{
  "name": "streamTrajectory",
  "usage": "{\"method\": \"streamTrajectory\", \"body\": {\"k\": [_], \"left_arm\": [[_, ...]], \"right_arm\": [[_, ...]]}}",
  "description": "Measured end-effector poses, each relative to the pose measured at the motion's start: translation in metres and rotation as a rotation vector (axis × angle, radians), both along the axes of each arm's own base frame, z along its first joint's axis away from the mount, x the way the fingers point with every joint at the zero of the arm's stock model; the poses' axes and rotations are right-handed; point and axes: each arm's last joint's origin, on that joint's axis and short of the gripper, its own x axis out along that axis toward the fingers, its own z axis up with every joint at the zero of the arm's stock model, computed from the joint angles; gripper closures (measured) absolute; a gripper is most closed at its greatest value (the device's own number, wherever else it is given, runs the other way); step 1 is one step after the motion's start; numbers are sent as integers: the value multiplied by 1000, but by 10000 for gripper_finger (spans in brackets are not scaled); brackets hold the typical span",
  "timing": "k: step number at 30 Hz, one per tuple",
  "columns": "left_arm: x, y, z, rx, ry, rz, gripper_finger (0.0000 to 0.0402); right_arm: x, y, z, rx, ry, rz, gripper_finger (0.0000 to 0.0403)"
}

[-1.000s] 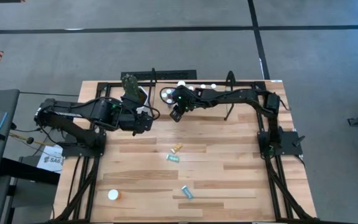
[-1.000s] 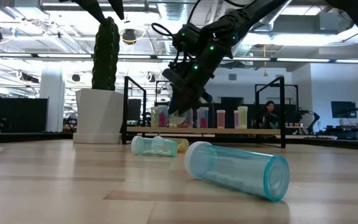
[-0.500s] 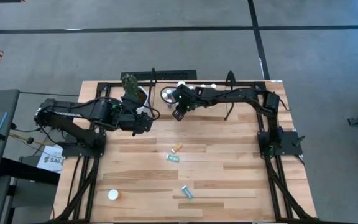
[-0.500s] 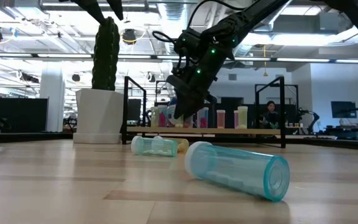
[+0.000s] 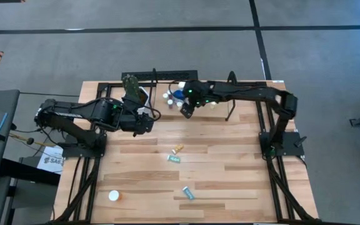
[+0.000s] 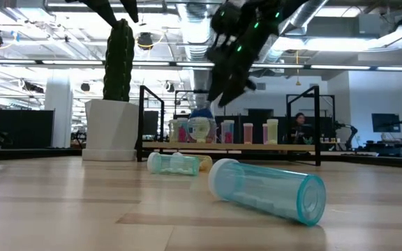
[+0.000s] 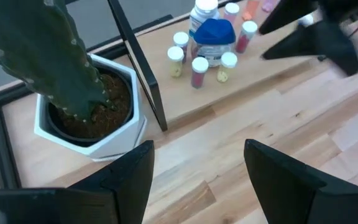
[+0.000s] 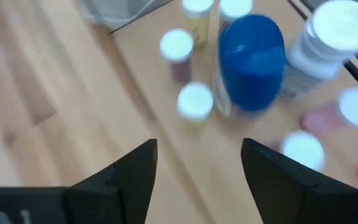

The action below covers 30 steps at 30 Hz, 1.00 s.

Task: Pick and place medicine bottles onto shelf by color
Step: Put the yellow pill bottle on the shelf

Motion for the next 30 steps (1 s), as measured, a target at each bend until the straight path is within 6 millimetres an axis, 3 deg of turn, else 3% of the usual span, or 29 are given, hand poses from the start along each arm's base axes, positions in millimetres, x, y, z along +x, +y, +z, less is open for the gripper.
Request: {"method": "streamTrajectory", "body": {"k": [6,11,16,23,27,30], "left_arm": [[0,-1,-1,-29,7,-13,167],[-2,-9,-2,-49,65,-109,167],[-10,-26,-5,-92,147,-215,167],[-25,-71,-6,-161,153,-368,167],[-37,-95,-5,-141,90,-393,167],[-43,-109,-3,-121,5,-392,167]], "right_arm": [[-16,29,22,-16,61,153,148],[-23,66,13,39,232,246,148],[-18,109,-3,68,248,299,148],[-2,177,-5,-99,29,645,148],[1,197,-6,-216,-65,796,148],[4,199,-11,-254,-131,816,148]]}}
